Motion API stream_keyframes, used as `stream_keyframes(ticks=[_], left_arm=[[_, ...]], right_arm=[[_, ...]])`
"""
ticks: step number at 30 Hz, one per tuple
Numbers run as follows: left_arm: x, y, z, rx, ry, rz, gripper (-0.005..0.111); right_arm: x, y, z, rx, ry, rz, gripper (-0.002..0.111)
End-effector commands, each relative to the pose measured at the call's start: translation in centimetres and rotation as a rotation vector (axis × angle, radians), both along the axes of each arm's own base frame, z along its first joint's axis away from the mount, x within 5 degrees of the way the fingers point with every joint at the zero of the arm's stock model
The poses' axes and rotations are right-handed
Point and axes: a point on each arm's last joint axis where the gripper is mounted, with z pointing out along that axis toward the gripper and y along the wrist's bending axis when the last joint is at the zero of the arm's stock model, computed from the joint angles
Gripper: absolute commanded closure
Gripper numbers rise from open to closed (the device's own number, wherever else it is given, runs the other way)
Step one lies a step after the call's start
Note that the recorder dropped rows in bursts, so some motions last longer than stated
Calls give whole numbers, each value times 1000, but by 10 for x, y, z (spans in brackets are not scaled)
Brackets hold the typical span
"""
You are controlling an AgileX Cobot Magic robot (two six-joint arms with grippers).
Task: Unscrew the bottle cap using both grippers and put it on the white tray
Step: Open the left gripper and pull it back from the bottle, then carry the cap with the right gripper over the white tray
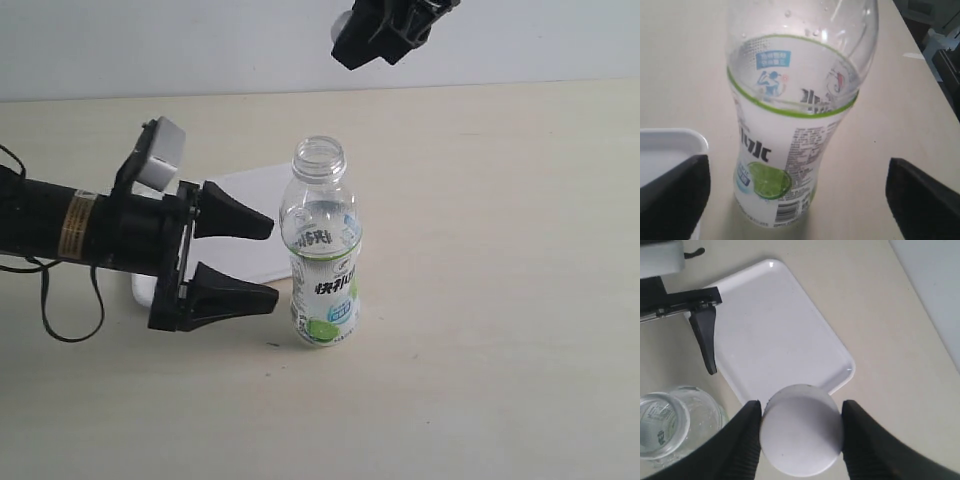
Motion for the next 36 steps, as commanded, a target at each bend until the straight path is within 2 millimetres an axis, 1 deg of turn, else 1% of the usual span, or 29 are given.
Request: stream_keyframes(ticks=[1, 6, 11, 13, 15, 19, 23, 27, 29, 31, 36], left_arm=[[3, 20, 10, -62, 3, -15, 16], [13, 49, 9, -50, -20, 62, 16], [17, 70, 7, -79, -26, 188, 16], [18, 75, 6, -90, -28, 227, 16], [17, 77, 6, -92, -26, 239, 16], [18, 77, 6, -95, -28, 248, 16], [19, 79, 7, -103, -32, 268, 16], [24, 91, 8, -115, -31, 330, 16], [25, 96, 8, -122, -20, 365, 16], [24, 101, 6, -140, -5, 421, 16], [22, 111, 3, -170, 6, 536, 16]], right_arm=[[7, 2, -1, 30, -10, -45, 108], [16, 5, -15, 37, 51, -84, 108], [31, 8, -15, 52, 70, -149, 108], [39, 10, -16, 38, 77, -163, 108], [49, 11, -23, 28, 96, -197, 108], [66, 14, -41, 19, 193, -289, 108], [81, 20, -50, 46, 292, -385, 108], [92, 24, -50, 89, 353, -484, 108], [94, 29, -50, 89, 357, -492, 108], [96, 37, -54, 79, 362, -499, 108], [94, 64, -74, 48, 394, -462, 108]])
